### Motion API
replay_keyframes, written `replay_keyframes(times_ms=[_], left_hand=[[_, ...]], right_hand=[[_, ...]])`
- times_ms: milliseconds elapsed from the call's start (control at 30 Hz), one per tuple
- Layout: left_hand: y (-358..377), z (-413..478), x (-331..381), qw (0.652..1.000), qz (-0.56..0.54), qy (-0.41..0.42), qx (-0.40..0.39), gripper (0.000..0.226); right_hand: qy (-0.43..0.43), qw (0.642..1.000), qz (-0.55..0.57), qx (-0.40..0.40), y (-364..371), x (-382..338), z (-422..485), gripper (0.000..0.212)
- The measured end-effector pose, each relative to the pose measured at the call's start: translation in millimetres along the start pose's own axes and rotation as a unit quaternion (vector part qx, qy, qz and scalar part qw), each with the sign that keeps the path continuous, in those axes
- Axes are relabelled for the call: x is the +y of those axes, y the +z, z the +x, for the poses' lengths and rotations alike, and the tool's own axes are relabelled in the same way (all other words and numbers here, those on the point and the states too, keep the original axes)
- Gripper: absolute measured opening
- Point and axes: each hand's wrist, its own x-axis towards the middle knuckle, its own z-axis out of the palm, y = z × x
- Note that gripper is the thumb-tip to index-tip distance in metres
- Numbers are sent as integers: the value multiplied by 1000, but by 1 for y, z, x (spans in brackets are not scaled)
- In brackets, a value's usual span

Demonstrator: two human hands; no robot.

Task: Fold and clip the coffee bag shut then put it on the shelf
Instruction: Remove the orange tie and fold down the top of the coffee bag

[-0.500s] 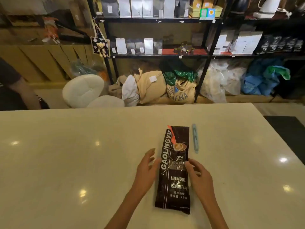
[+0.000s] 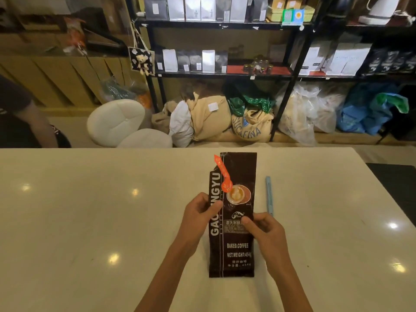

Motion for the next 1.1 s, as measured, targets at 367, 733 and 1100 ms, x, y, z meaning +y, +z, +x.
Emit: replay_keyframes(times_ms=[367, 733, 1100], left_hand=[[-20, -26, 31, 992, 40, 116, 2, 20], [-21, -17, 19, 991, 27, 118, 49, 19], [-14, 5, 1, 987, 43, 152, -18, 44]], right_hand=[[-134, 990, -50, -15, 11, -27, -9, 9], [-159, 984, -77, 14, 7, -15, -1, 10], [-126, 991, 6, 49, 28, -13, 17, 29]])
